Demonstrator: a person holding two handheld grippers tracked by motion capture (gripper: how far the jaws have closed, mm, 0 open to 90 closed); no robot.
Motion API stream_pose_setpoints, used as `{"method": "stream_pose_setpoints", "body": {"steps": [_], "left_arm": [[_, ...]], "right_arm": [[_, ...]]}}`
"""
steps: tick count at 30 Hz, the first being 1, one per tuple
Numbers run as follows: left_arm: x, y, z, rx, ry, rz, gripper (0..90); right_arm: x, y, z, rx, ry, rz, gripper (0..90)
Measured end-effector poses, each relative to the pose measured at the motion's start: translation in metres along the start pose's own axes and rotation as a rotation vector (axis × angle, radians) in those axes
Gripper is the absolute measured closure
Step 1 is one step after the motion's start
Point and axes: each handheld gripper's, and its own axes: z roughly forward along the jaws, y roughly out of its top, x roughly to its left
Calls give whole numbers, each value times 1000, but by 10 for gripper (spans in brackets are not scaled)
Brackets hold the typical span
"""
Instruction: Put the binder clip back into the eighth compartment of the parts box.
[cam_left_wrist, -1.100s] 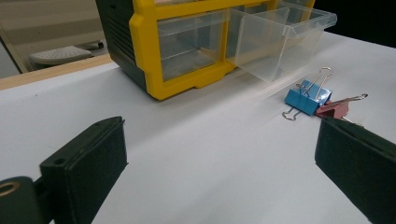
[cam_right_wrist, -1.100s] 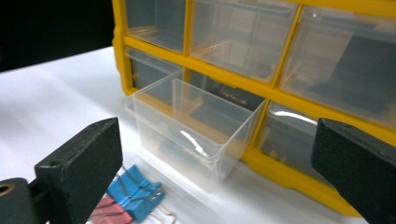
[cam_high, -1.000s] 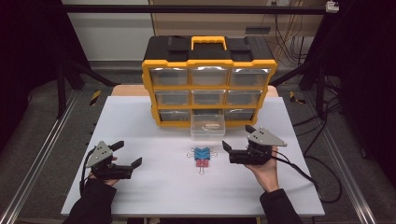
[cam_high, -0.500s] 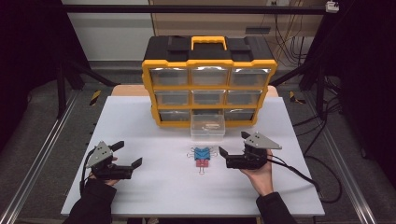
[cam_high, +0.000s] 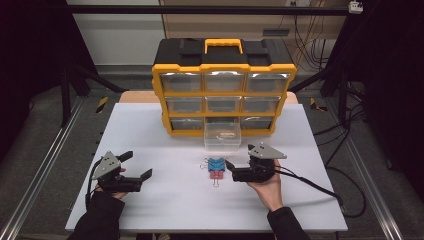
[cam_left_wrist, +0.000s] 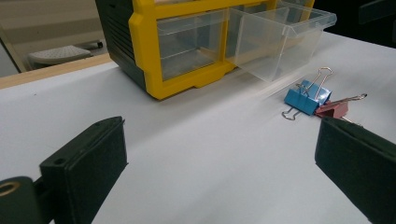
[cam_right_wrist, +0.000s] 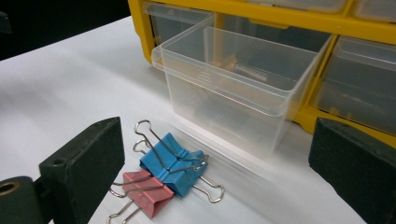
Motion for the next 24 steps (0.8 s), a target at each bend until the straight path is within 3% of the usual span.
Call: {"method": "stream_pose_setpoints", "body": {"steps": [17, 24], "left_arm": [[0, 0, 0, 1, 2, 2, 14], [0, 0, 1, 3, 4, 3, 14]], "right_arm": [[0, -7, 24, 70, 32, 88, 148], [-1, -10, 31, 92, 25, 87, 199]]}}
